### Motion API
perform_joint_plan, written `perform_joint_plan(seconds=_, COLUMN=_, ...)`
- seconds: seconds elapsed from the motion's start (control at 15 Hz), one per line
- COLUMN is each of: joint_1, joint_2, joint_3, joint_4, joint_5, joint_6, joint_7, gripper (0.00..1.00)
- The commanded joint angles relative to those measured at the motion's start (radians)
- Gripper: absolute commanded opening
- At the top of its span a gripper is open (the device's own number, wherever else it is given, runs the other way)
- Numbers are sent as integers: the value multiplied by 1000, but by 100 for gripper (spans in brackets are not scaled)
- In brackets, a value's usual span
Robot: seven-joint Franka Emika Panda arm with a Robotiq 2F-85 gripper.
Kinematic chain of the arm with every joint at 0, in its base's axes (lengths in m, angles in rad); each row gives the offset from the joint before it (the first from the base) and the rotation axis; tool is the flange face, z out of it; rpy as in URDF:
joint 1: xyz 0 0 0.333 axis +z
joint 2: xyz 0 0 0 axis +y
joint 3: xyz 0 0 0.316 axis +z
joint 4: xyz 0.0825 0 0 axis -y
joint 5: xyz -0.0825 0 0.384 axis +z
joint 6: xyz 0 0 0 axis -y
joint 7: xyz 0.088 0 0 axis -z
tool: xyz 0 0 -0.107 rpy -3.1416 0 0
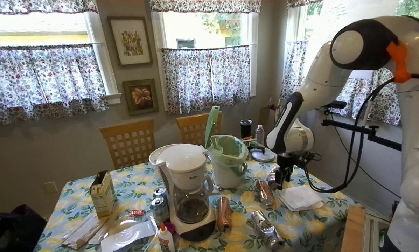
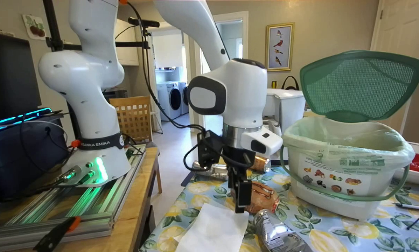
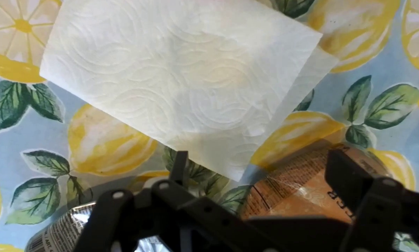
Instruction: Use the paper towel to pick the right brown can in the bin
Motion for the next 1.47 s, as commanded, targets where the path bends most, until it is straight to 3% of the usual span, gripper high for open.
perform_joint_plan(seconds=0.0, joint_1=-34, joint_2=77, joint_3=24, joint_4=39, joint_5=-41, joint_6=68, joint_7=71, gripper=100)
perform_joint_plan(seconds=0.67, joint_1=-70, joint_2=186, joint_3=49, joint_4=84, joint_5=-142, joint_6=183, joint_7=171, gripper=98)
perform_joint_plan(seconds=0.73, joint_1=-70, joint_2=193, joint_3=49, joint_4=88, joint_5=-154, joint_6=189, joint_7=181, gripper=79)
perform_joint_plan(seconds=1.4, joint_1=-86, joint_2=211, joint_3=74, joint_4=109, joint_5=-203, joint_6=171, joint_7=221, gripper=9)
